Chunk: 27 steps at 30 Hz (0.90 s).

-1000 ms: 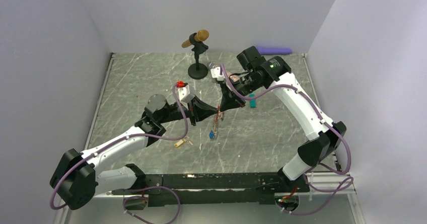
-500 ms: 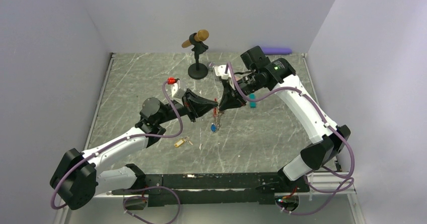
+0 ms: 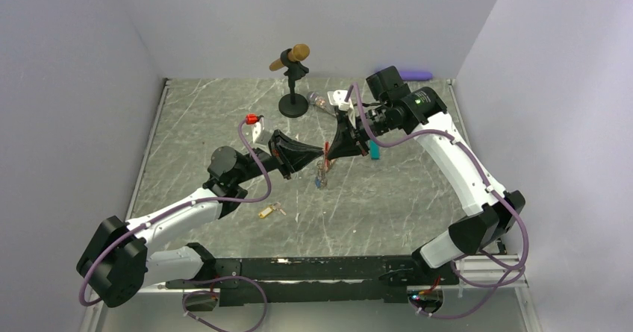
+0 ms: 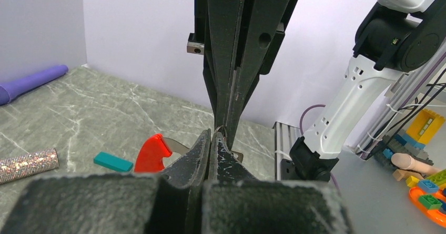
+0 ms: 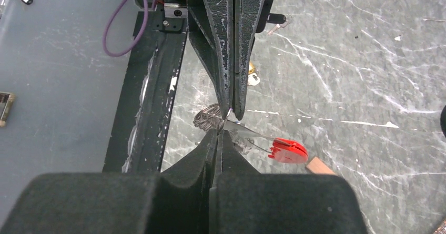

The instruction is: Put the keys on the keyring

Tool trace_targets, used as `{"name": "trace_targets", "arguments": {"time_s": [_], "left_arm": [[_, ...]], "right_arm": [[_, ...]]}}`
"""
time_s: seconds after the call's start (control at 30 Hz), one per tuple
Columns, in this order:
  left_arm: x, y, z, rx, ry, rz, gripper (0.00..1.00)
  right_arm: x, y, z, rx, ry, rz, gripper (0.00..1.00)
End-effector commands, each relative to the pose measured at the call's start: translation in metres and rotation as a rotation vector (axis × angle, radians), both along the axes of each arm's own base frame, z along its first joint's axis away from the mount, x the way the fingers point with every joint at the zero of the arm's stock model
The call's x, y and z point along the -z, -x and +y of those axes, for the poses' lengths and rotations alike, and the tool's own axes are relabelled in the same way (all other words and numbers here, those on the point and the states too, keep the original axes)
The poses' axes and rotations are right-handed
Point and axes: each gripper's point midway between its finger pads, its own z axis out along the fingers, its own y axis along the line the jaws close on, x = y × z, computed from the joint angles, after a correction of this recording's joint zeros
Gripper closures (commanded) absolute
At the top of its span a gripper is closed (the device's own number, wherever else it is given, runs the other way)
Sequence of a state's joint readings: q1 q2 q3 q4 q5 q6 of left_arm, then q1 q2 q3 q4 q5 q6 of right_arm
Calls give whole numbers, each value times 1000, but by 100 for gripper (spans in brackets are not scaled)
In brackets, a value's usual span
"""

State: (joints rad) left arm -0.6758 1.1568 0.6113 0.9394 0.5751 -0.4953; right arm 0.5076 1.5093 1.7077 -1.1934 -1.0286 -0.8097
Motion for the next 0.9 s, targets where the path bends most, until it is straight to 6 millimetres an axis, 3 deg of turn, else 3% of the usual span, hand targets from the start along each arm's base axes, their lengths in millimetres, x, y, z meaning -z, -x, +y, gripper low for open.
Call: {"name": "trace_targets", "arguments": {"time_s": [0.0, 0.13, 0.23, 0.4, 0.87], "left_arm": [[-16, -2, 7, -29, 51, -34, 100], [-13, 0, 6, -20, 40, -33, 100], [-11, 0, 6, -21, 36, -30, 100], [-11, -1, 7, -32, 34, -25, 100], [-13, -3, 9, -48, 51, -19, 100]], "right_arm": [[-20, 9, 0, -21, -70, -27, 100], [-19, 8, 0, -20, -72, -13, 100], [-17, 6, 2, -15, -72, -4, 91], [-20, 4, 4, -19, -81, 6, 87], [-14, 0, 9, 0, -83, 56, 83]]}}
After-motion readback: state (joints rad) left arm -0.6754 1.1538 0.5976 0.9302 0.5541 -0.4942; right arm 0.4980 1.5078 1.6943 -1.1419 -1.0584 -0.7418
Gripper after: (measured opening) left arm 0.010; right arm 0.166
